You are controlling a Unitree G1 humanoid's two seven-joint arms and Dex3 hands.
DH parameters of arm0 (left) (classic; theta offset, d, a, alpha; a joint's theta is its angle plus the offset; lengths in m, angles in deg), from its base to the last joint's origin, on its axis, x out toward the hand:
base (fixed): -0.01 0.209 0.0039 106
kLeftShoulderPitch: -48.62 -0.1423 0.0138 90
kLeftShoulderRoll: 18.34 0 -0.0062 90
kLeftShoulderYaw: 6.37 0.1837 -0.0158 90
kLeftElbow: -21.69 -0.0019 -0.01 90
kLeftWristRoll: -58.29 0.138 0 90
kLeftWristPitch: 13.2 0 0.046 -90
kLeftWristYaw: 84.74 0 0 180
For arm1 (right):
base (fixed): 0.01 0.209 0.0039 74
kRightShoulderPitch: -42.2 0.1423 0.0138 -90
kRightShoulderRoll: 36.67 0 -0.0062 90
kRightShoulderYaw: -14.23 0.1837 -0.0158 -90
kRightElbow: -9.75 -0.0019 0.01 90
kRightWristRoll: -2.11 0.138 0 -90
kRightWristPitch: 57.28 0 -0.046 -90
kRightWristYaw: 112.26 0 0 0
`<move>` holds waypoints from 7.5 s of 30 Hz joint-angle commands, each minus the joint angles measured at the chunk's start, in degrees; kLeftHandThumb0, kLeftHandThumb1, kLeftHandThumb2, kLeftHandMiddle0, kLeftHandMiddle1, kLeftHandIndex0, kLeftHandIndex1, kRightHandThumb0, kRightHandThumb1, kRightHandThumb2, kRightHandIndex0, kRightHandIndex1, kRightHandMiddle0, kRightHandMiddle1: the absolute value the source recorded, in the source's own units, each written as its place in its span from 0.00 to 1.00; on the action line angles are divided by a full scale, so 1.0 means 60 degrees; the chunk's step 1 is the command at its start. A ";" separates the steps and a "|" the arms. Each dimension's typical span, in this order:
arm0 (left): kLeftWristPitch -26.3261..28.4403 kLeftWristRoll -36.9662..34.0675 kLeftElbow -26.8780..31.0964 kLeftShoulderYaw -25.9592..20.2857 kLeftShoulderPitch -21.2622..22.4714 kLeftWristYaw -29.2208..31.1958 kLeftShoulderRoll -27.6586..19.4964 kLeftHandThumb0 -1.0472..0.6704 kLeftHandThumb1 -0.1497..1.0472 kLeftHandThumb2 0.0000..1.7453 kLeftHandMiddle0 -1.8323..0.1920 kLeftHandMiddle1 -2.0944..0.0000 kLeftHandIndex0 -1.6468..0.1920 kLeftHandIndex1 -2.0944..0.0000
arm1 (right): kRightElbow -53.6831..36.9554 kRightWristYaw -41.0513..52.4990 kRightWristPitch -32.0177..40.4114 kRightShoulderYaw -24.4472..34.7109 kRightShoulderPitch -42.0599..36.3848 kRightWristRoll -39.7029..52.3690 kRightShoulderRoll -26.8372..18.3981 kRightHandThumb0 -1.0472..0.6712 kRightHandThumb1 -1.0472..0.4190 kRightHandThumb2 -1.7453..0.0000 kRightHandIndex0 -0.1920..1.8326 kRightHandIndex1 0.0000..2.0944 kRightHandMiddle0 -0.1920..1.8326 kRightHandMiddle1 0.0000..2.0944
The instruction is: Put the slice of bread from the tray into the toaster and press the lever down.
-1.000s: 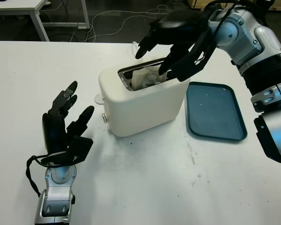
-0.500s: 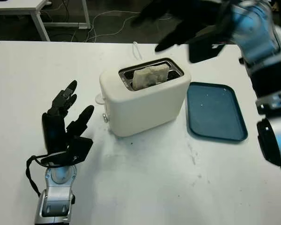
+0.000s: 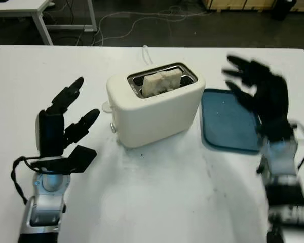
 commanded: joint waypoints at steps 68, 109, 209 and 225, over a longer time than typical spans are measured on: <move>0.0166 0.2408 0.0572 0.0679 0.2010 0.4276 -0.4146 0.40 0.89 0.28 0.51 0.44 0.35 0.97 | -0.1257 -0.1297 0.1370 0.0017 -0.0780 -0.0212 0.1383 0.35 0.09 0.88 0.69 0.00 0.59 0.00; -0.1042 0.2406 -0.0789 0.1314 0.2469 0.3811 -0.4205 0.44 0.89 0.18 0.48 0.36 0.32 0.98 | -0.1246 -0.1278 0.1211 0.0172 -0.0781 -0.0092 0.1547 0.36 0.09 0.90 0.70 0.00 0.60 0.00; 0.1086 0.2842 -0.1437 0.2544 0.0939 0.1173 -0.2561 0.30 0.89 0.18 0.52 0.48 0.55 0.60 | -0.1405 -0.1292 0.1335 0.0522 -0.0844 -0.0218 0.1165 0.35 0.09 0.91 0.70 0.00 0.60 0.00; 0.2483 0.2829 -0.0014 0.0619 0.0428 0.0993 -0.2646 0.24 0.89 0.10 0.54 0.56 0.53 0.76 | -0.1504 -0.0208 0.1590 0.0616 -0.0833 0.0021 0.0395 0.33 0.09 0.90 0.66 0.00 0.57 0.00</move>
